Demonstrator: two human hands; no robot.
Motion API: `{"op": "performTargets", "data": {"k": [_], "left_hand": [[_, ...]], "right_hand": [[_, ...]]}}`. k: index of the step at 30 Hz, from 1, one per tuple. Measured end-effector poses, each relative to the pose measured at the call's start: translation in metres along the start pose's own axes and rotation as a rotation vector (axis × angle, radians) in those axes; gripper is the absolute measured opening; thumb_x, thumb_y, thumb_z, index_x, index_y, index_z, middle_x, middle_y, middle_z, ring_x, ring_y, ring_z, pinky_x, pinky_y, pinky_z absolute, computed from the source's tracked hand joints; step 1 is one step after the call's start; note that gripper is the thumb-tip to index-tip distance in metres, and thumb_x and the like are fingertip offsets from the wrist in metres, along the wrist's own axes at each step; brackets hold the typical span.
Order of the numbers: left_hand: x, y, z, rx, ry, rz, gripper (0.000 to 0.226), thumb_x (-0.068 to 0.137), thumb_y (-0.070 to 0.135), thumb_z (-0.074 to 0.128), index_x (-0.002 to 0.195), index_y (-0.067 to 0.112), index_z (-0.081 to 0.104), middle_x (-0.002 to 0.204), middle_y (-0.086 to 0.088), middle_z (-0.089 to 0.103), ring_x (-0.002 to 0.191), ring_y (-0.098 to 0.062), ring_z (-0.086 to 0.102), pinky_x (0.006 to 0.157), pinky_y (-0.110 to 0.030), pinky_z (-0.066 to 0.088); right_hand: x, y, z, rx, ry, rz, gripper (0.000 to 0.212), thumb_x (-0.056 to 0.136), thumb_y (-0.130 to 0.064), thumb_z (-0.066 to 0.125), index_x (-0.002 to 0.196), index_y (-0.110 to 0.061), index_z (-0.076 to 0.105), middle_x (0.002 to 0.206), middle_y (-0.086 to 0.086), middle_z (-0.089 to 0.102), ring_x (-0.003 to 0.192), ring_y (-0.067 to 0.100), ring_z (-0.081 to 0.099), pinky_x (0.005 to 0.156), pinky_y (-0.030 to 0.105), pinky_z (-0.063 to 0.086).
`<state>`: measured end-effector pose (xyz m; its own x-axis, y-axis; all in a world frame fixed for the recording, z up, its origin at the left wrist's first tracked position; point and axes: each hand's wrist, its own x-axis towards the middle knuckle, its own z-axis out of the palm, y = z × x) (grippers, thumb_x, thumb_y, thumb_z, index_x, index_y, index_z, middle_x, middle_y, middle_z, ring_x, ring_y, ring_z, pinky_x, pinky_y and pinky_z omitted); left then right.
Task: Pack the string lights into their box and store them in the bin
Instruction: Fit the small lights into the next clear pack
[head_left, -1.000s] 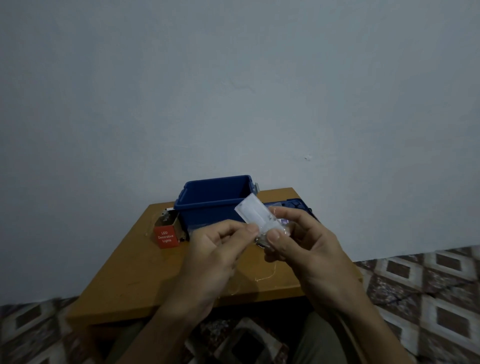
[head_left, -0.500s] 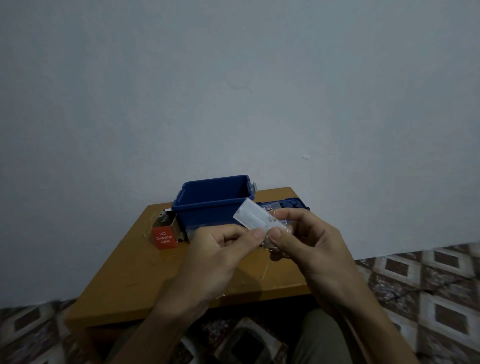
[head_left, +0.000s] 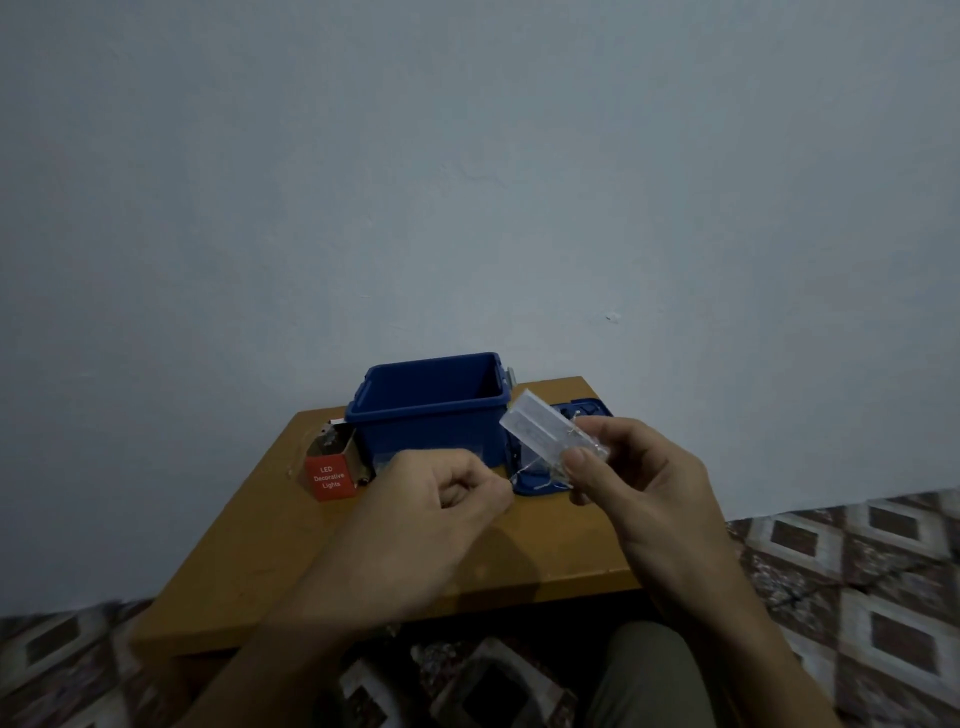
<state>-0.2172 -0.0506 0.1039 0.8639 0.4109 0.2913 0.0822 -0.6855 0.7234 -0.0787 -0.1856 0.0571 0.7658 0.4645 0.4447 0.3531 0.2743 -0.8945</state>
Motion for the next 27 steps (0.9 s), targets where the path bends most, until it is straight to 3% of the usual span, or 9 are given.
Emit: {"op": "performTargets", "data": {"k": [2,4,7,9,15,18,22,25,27], "left_hand": [[-0.003,0.006,-0.008,0.035,-0.067,0.030,0.022,0.094,0.041,0.058,0.082,0.028,0.071,0.068,0.003,0.065,0.059,-0.002,0.056,0.061,-0.024,0.048],[-0.005,0.014,-0.017,0.078,-0.099,0.087,0.022,0.095,0.041,0.058,0.082,0.028,0.069,0.069,-0.004,0.062,0.059,-0.011,0.054,0.060,-0.033,0.049],[-0.004,0.026,-0.029,0.198,-0.138,0.174,0.022,0.095,0.044,0.055,0.084,0.030,0.067,0.070,-0.005,0.062,0.065,-0.023,0.059,0.063,-0.048,0.050],[0.002,0.030,-0.037,0.272,-0.147,0.229,0.021,0.095,0.047,0.053,0.087,0.033,0.066,0.071,-0.002,0.064,0.066,-0.022,0.060,0.063,-0.052,0.050],[0.033,0.037,-0.045,0.418,-0.144,0.381,0.018,0.096,0.041,0.056,0.085,0.031,0.066,0.071,0.001,0.064,0.063,-0.018,0.058,0.062,-0.046,0.049],[0.053,0.029,-0.045,0.337,-0.215,0.338,0.015,0.096,0.031,0.061,0.086,0.025,0.069,0.077,0.001,0.068,0.072,-0.018,0.063,0.069,-0.042,0.053],[0.065,0.014,-0.038,0.070,-0.367,0.177,0.015,0.096,0.020,0.062,0.084,0.019,0.071,0.076,0.011,0.069,0.070,-0.003,0.062,0.063,-0.017,0.047],[0.061,-0.005,-0.023,-0.095,-0.332,0.037,0.025,0.095,0.009,0.063,0.079,0.024,0.073,0.066,0.004,0.063,0.058,-0.015,0.049,0.049,-0.022,0.034],[0.052,-0.016,-0.009,-0.230,-0.297,-0.034,0.023,0.095,0.012,0.063,0.087,0.030,0.076,0.058,0.002,0.051,0.050,-0.014,0.034,0.046,-0.024,0.023]], "right_hand": [[0.001,0.002,-0.001,-0.049,0.002,0.001,0.016,0.090,-0.021,0.071,0.104,-0.027,0.069,0.085,0.009,0.067,0.076,0.018,0.068,0.067,0.024,0.056],[0.001,0.005,-0.002,-0.092,-0.008,-0.002,0.016,0.090,-0.022,0.071,0.104,-0.029,0.069,0.085,0.008,0.067,0.077,0.018,0.068,0.070,0.030,0.059],[0.000,0.004,-0.004,-0.159,-0.066,-0.014,0.018,0.090,-0.024,0.071,0.106,-0.030,0.068,0.085,0.000,0.069,0.074,0.008,0.066,0.067,0.024,0.055],[-0.001,0.001,-0.004,-0.193,-0.139,-0.004,0.018,0.090,-0.026,0.071,0.106,-0.031,0.067,0.085,-0.004,0.069,0.074,0.006,0.065,0.066,0.021,0.053],[-0.005,-0.006,-0.005,-0.198,-0.383,0.015,0.015,0.091,-0.027,0.070,0.105,-0.028,0.069,0.093,-0.001,0.071,0.080,0.012,0.067,0.074,0.036,0.057],[-0.005,-0.011,-0.009,-0.035,-0.489,0.074,0.017,0.088,-0.026,0.073,0.104,-0.022,0.072,0.096,0.013,0.070,0.082,0.018,0.067,0.075,0.034,0.057],[-0.006,-0.012,-0.013,0.137,-0.532,0.082,0.019,0.085,-0.023,0.073,0.103,-0.017,0.074,0.096,0.014,0.072,0.081,0.023,0.067,0.072,0.032,0.056],[-0.003,-0.008,-0.012,0.210,-0.439,0.053,0.020,0.083,-0.024,0.077,0.101,-0.016,0.075,0.096,0.012,0.074,0.079,0.025,0.068,0.070,0.033,0.055],[-0.001,-0.005,-0.012,0.222,-0.341,0.048,0.029,0.079,-0.027,0.078,0.104,-0.013,0.075,0.099,0.016,0.073,0.080,0.029,0.067,0.070,0.032,0.055]]}}
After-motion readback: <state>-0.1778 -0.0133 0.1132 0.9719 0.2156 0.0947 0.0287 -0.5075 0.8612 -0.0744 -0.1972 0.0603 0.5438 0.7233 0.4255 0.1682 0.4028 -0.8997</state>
